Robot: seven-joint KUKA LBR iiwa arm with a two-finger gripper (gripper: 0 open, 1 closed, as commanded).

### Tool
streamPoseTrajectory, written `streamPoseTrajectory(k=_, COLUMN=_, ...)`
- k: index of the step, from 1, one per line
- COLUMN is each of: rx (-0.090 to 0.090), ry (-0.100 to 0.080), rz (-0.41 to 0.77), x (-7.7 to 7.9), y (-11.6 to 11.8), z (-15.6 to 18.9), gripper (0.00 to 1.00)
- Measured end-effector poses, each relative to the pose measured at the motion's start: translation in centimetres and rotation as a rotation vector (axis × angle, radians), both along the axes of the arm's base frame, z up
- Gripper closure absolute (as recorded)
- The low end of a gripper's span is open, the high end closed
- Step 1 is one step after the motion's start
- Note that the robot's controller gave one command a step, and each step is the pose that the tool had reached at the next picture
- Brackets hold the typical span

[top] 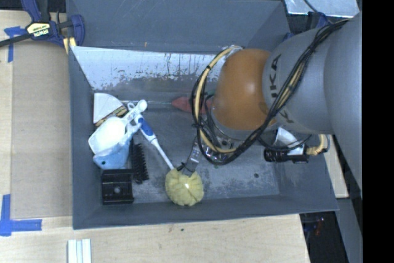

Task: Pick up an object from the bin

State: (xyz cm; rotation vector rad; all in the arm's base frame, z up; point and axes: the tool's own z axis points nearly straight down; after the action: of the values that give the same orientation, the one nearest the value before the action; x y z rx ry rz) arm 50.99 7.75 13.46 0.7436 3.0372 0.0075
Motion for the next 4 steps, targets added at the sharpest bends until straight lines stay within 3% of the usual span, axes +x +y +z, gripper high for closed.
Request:
streamPoseTrajectory(k=1, rx=-0.005, ry=0.001, rz=0.499, x=7.0, y=9.9, z=-3.5, gripper=0.0)
streamPoseTrajectory(k=2, rx=-0.003, ry=0.005, rz=-0.095, x=-1.8, y=3.9, z=-6.3, gripper=0.0)
streamPoseTrajectory(k=3, rx=-0.021, ry=0.004, rz=0.693, x=2.0, y=11.8, z=-6.4, gripper=1.0)
streamPoseTrajectory(k=4, rx=-0.033, ry=0.013, rz=0.872, x=3.0, y=12.8, z=-6.3, gripper=1.0)
